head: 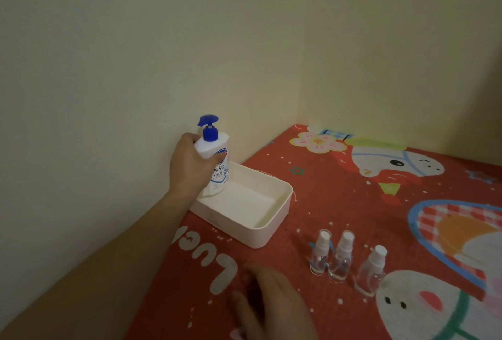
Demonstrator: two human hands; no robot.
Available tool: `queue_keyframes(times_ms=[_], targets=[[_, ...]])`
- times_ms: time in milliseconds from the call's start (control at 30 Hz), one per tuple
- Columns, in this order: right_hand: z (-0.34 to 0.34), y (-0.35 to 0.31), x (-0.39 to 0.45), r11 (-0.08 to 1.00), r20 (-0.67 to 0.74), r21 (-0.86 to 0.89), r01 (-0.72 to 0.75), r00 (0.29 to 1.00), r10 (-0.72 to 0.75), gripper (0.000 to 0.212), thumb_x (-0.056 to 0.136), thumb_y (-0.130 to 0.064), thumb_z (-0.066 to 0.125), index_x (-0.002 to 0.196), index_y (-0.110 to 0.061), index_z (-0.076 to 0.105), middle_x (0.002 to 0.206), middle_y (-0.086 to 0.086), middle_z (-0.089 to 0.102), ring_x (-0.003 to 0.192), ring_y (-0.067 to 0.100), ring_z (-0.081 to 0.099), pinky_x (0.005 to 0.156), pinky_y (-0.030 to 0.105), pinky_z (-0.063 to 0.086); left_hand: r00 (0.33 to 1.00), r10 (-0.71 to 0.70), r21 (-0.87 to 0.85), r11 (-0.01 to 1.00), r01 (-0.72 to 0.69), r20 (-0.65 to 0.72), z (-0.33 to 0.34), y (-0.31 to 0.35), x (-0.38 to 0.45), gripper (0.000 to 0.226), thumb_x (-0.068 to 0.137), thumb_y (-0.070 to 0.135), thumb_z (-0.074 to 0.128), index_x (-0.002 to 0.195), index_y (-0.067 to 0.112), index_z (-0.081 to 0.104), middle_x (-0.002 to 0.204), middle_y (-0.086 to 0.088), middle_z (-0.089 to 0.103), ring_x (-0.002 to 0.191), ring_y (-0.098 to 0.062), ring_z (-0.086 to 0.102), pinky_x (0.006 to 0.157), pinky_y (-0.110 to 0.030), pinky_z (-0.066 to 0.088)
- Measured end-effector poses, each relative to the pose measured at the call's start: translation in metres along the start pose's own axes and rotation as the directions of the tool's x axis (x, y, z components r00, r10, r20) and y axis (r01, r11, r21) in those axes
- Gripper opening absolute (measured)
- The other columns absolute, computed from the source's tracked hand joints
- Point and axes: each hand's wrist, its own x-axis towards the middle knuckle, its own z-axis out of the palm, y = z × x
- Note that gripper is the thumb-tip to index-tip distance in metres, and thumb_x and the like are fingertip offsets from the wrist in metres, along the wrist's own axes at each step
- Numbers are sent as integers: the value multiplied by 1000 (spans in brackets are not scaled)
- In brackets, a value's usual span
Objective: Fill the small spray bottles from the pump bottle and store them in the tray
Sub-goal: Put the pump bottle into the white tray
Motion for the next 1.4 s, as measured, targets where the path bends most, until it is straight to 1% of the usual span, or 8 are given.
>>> queue_keyframes(times_ms=[300, 433, 533, 633, 733, 867, 1167, 1400], targets=[[5, 2, 6, 999, -7, -31, 11, 1000, -11, 54, 72, -63, 47, 124, -48, 49, 111, -26, 58, 107, -8, 53, 85, 1, 36, 1000, -7, 37, 999, 6, 8, 15, -13, 5, 54, 71, 38, 84, 111, 19, 51, 108, 1, 61, 94, -20, 63, 81, -43, 56], [7, 7, 5, 996, -29, -84, 4, 1000, -6, 47, 71, -60, 54, 116, -45, 53, 98, -26, 62, 93, -9, 59, 75, 8, 48, 1000, 23, 70, 997, -24, 8, 21, -16, 0, 55, 77, 39, 80, 118, 16, 51, 112, -2, 60, 98, -22, 63, 84, -45, 56], [10, 8, 4, 997, -36, -76, -26, 999, 23, 46, 69, -58, 56, 112, -43, 55, 93, -26, 63, 85, -9, 61, 68, 7, 50, 998, 66, 175, 982, -66, 5, 21, -15, -2, 55, 82, 44, 75, 122, 16, 50, 115, -3, 59, 98, -25, 63, 82, -44, 55], [9, 7, 5, 997, -43, -72, -40, 998, 36, 46, 67, -58, 58, 110, -43, 55, 88, -28, 62, 79, -13, 60, 64, 3, 48, 990, 143, 378, 916, -132, 0, 21, -13, -5, 58, 87, 49, 67, 128, 13, 48, 117, -7, 56, 100, -27, 60, 76, -43, 53], [3, 3, 6, 998, -9, -55, -33, 999, 33, 46, 73, -56, 56, 117, -43, 53, 100, -26, 61, 93, -10, 58, 75, 3, 44, 974, 224, 549, 818, -171, -30, 20, -12, -8, 58, 88, 52, 64, 122, 7, 51, 112, -11, 52, 100, -28, 55, 72, -41, 52], [-2, 3, 5, 1000, 22, 17, -8, 1000, 8, 50, 80, -57, 49, 129, -43, 44, 114, -26, 53, 109, -9, 46, 88, 4, 34, 955, 293, 656, 730, -192, -46, 18, -12, -7, 56, 86, 54, 65, 109, 5, 53, 104, -13, 48, 93, -27, 50, 68, -38, 50], [-5, -2, 2, 997, -40, 73, -26, 999, 29, 42, 81, -55, 49, 122, -44, 47, 103, -30, 51, 103, -9, 50, 90, 11, 43, 936, 350, 702, 670, -240, -14, 18, -12, -6, 59, 85, 51, 69, 115, 3, 51, 101, -16, 52, 88, -30, 52, 70, -40, 49], [-13, -6, 3, 997, -98, 68, 20, 995, -14, 37, 83, -51, 50, 118, -39, 53, 101, -22, 59, 94, -4, 55, 83, 16, 47, 952, 302, 619, 757, -212, -43, 14, -11, -6, 66, 79, 54, 73, 114, 2, 49, 105, -17, 52, 93, -31, 53, 74, -41, 49]])
